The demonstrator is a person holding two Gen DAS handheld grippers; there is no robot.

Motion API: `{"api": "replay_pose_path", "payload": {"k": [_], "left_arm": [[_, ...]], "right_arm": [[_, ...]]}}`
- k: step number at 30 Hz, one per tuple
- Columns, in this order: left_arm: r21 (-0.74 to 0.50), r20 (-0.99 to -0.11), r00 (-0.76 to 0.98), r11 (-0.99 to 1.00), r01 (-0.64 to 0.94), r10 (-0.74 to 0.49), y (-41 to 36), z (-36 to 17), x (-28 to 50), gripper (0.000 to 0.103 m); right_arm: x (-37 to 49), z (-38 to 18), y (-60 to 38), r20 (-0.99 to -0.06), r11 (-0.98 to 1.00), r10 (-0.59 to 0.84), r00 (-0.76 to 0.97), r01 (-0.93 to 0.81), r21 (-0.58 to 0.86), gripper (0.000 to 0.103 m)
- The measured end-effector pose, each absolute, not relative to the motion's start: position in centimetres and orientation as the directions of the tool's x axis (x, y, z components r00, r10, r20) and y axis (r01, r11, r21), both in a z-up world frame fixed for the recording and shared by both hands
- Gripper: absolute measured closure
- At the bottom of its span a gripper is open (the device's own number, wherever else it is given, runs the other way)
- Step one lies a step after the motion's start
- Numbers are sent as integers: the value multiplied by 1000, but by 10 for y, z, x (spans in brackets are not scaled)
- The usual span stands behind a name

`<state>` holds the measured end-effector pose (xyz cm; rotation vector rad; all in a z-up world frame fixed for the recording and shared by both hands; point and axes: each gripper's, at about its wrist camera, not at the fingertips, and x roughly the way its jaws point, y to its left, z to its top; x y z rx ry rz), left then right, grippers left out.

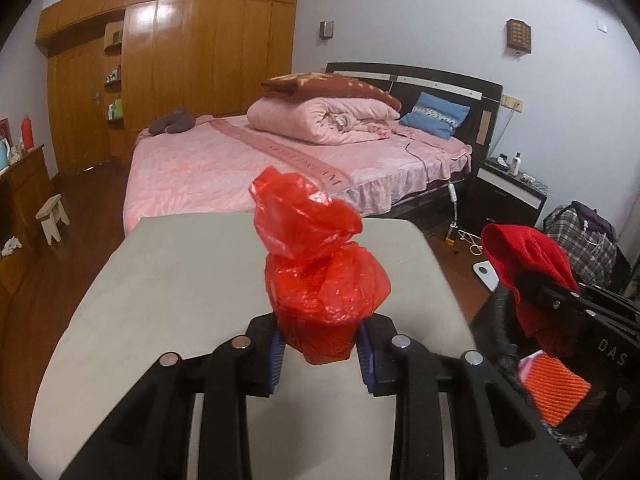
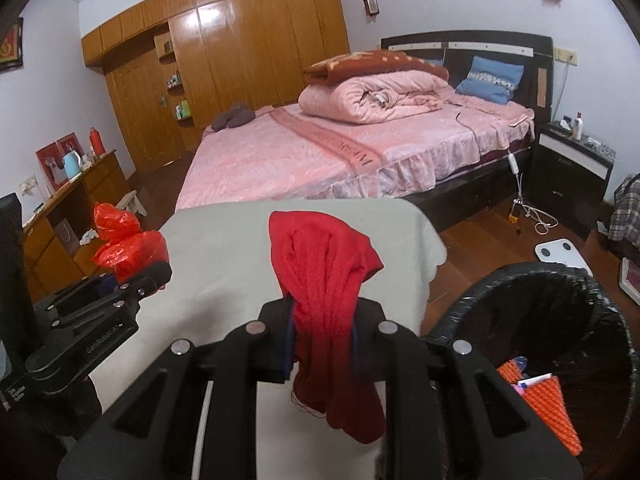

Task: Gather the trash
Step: 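Carry the red bag and red gloves over the bin and release both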

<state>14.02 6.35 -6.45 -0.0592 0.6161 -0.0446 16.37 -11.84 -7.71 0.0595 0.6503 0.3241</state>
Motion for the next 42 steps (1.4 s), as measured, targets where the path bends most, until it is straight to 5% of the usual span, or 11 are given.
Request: {"api": "replay_pose_path", "payload": {"k": [22, 42], "left_arm": [[-45, -495, 845, 977, 208, -203, -36, -18, 89, 73], [-21, -476, 802, 917, 399, -360, -120, -15, 84, 73]], "right_arm": [[86, -38, -222, -488, 981, 190, 852, -142, 134, 83], [60, -55, -302, -495, 996, 27, 868, 16, 83, 83]]}}
